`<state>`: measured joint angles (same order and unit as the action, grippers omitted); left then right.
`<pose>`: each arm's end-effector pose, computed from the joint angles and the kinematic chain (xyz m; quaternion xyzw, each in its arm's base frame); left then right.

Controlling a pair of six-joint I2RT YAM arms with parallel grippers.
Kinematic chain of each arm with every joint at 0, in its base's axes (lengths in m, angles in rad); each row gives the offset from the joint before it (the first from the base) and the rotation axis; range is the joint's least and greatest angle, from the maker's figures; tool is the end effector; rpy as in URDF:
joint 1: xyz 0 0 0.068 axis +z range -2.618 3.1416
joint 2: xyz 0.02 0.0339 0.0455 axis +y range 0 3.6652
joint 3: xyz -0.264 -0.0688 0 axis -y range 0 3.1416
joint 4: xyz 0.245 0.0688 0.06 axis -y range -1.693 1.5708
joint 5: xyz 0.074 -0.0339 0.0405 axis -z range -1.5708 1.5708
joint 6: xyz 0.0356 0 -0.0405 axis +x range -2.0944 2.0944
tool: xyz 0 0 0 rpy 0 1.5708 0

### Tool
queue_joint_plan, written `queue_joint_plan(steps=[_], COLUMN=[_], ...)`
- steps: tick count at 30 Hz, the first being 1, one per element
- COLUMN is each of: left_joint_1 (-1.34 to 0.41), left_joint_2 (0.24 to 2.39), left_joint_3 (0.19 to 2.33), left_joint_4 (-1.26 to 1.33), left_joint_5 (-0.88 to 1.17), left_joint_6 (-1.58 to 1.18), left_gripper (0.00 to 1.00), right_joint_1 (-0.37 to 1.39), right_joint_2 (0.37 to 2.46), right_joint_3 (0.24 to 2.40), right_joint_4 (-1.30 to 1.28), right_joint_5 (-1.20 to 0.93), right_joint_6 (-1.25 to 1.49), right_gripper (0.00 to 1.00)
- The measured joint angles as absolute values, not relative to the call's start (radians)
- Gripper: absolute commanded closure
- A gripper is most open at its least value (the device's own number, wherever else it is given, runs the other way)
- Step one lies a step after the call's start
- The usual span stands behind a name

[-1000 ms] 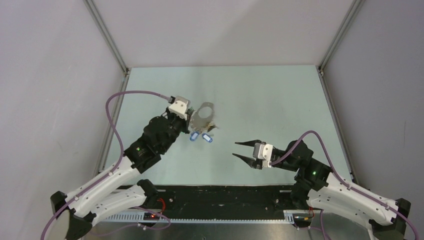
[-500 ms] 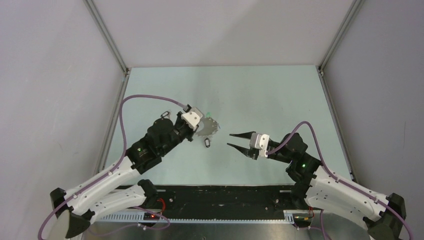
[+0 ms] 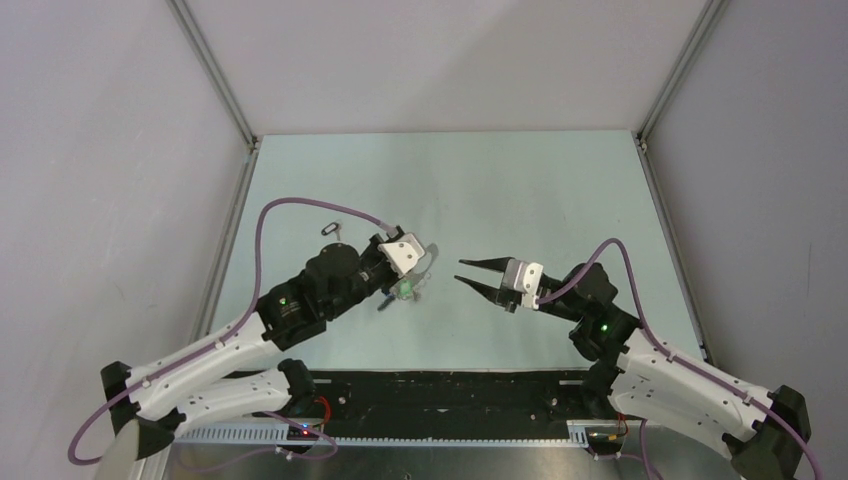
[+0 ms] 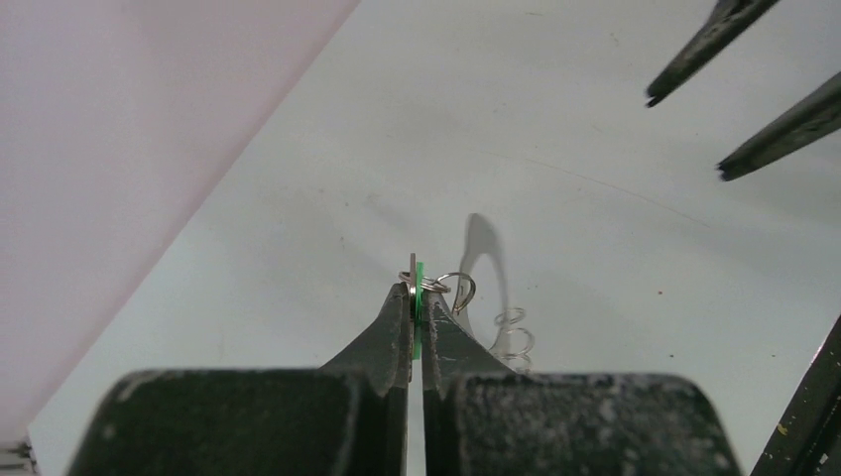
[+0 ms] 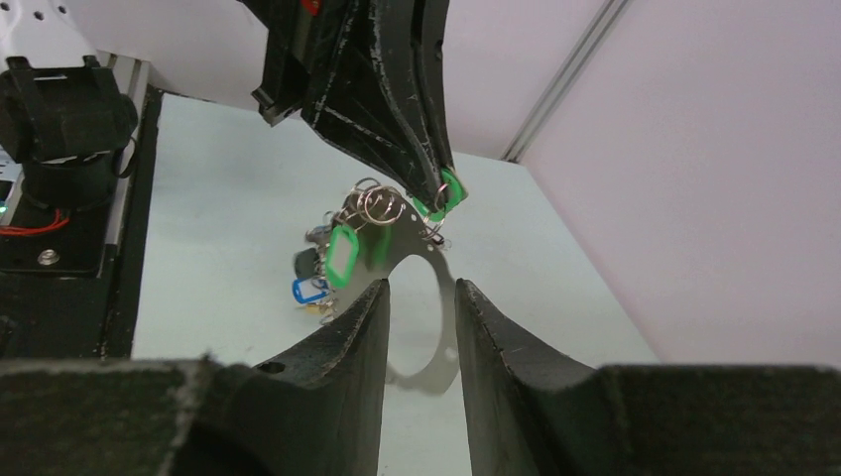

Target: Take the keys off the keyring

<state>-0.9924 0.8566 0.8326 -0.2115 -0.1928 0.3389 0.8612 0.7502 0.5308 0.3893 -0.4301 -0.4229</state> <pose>0.1147 -0.1632 0.3417 0.4358 0.6516 -0.1262 0.6079 0.1085 0.1492 0.3167 -0.5078 0.4066 0.2966 0.6992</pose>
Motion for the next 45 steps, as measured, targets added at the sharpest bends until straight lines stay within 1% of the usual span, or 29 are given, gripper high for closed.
queue_joint_plan(steps=[8,17,21,31,38,45], left_joint_1=[-1.029,-1.032,-1.032,-1.032,-1.032,-1.032], left_joint_2=[0.876,0.816,0.784,0.750,0.726,0.716], left_joint_3=[0.859,0.773,0.728,0.705,0.677,0.677], left_joint_4=[-0.223,-0.194,-0.171,-0.136,-0.136,-0.136], left_joint_5=[-0.197,-0.134,-0.118,-0.055,0.002,0.009], left_joint_6=[0.461,0.550,0.571,0.616,0.655,0.671], left_gripper=[1.00,1.00,1.00,1.00,1.00,1.00], right_joint_1=[0.821,0.818,0.818,0.822,0.805,0.805], right_joint_2=[0.833,0.976,1.008,1.066,1.074,1.074], right_joint_3=[0.531,0.531,0.535,0.579,0.614,0.620], right_joint_4=[0.500,0.586,0.602,0.601,0.588,0.540], right_joint_5=[-0.485,-0.578,-0.611,-0.641,-0.645,-0.696], right_joint_6=[-0.430,-0.446,-0.450,-0.499,-0.509,-0.510], right_gripper=[0.72,0.76,0.77,0.77,0.77,0.77])
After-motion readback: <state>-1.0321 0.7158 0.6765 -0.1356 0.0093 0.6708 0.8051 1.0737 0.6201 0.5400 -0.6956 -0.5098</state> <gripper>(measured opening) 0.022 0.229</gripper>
